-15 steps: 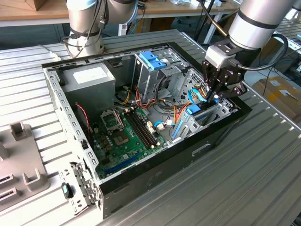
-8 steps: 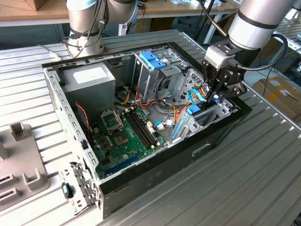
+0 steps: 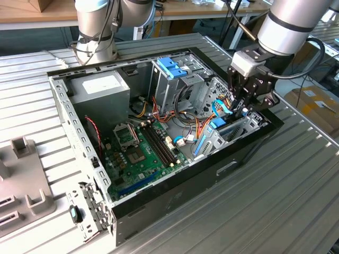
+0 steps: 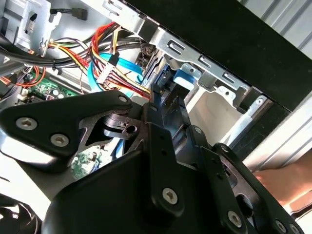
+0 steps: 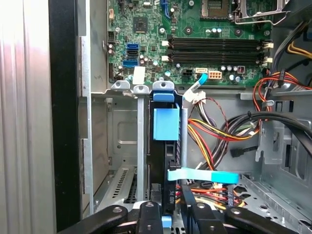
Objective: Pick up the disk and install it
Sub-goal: 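Insert the second disk wire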
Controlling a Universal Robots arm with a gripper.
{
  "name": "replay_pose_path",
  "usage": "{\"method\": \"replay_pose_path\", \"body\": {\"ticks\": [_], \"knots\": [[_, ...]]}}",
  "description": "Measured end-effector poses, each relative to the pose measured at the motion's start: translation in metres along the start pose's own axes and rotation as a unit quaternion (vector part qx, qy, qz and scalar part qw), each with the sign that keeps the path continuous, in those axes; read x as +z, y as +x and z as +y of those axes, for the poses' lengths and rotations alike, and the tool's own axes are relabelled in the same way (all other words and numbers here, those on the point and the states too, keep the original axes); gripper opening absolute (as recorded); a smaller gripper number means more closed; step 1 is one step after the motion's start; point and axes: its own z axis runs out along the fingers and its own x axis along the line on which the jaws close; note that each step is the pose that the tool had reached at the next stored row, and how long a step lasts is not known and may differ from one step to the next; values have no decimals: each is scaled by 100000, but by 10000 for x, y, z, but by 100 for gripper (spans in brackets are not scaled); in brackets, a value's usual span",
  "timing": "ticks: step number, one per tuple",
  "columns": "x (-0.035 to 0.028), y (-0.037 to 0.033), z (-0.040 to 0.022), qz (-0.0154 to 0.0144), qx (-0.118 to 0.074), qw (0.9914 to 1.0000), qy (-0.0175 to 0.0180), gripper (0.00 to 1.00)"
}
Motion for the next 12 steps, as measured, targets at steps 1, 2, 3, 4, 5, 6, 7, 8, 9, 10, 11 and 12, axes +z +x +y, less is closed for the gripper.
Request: {"method": "replay_pose_path", "body": {"ticks": [1,2,3,4,5,6,7,8,9,10,11,12], "knots": [[-26,0,-2,0,-1,100000,1,30],[-51,0,-4,0,1,100000,2,30],[-77,0,-5,-7,0,100000,1,30],[-88,1,-6,-10,2,100000,1,30],[-88,1,-6,-12,0,100000,1,30],[-88,0,-6,-19,1,100000,1,30],[-90,1,-6,-11,1,100000,0,30],[-90,1,-6,-9,-1,100000,0,30],[-91,1,-6,-5,-4,100000,2,30],[-95,-1,22,16,3,100000,-1,30],[-96,-2,83,1,0,100000,-1,30],[-98,-4,135,-2,-3,100000,1,30]]}}
